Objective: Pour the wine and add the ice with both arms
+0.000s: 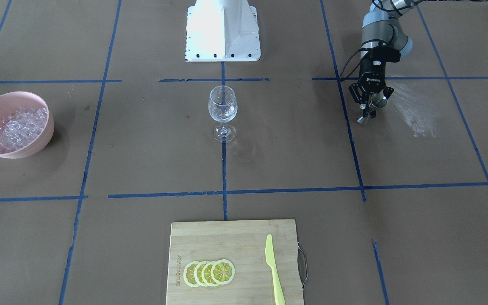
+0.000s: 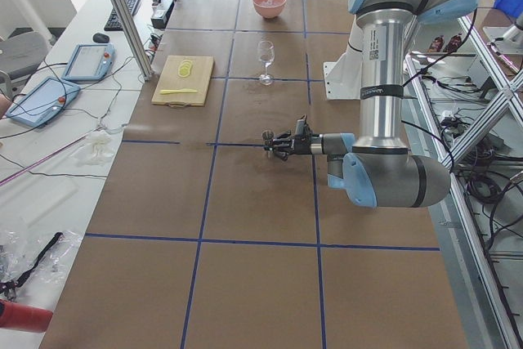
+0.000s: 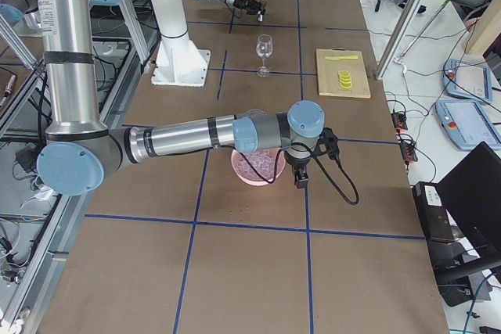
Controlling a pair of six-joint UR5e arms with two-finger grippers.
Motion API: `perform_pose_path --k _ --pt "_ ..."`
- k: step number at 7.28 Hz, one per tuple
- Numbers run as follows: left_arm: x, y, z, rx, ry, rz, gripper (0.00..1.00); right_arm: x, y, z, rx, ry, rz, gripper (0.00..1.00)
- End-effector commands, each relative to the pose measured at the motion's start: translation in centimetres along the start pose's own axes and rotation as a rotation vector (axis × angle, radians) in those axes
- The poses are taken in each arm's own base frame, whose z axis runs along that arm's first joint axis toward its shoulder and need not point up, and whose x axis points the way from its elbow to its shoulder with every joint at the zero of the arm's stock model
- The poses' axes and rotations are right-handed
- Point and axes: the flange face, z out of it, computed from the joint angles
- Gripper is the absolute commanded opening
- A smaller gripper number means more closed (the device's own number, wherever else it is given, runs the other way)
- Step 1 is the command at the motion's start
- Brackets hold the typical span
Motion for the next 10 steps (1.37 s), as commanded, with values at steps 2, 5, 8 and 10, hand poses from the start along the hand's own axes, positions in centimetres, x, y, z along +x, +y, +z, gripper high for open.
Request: perform_pose_path --k 2,5,8,10 --pt "0.01 0.24 -0.06 -0.010 0.005 0.003 0.31 0.02 -0.01 0.01 0.000 0.002 0.000 1.00" --pt "-0.44 0.87 0.01 -0.023 0.008 0.016 0.37 0.07 0.06 0.05 -0.001 0.001 0.001 1.00" --pt "-0.16 0.81 -0.07 -0.055 0.034 0.007 1.00 -0.11 0.03 -0.09 0.002 0.002 -0.002 1.00" --pt "0.30 0.57 -0.34 -0.112 0.081 0.051 1.00 -0.19 0.15 -0.15 0.003 0.002 -0.003 1.00"
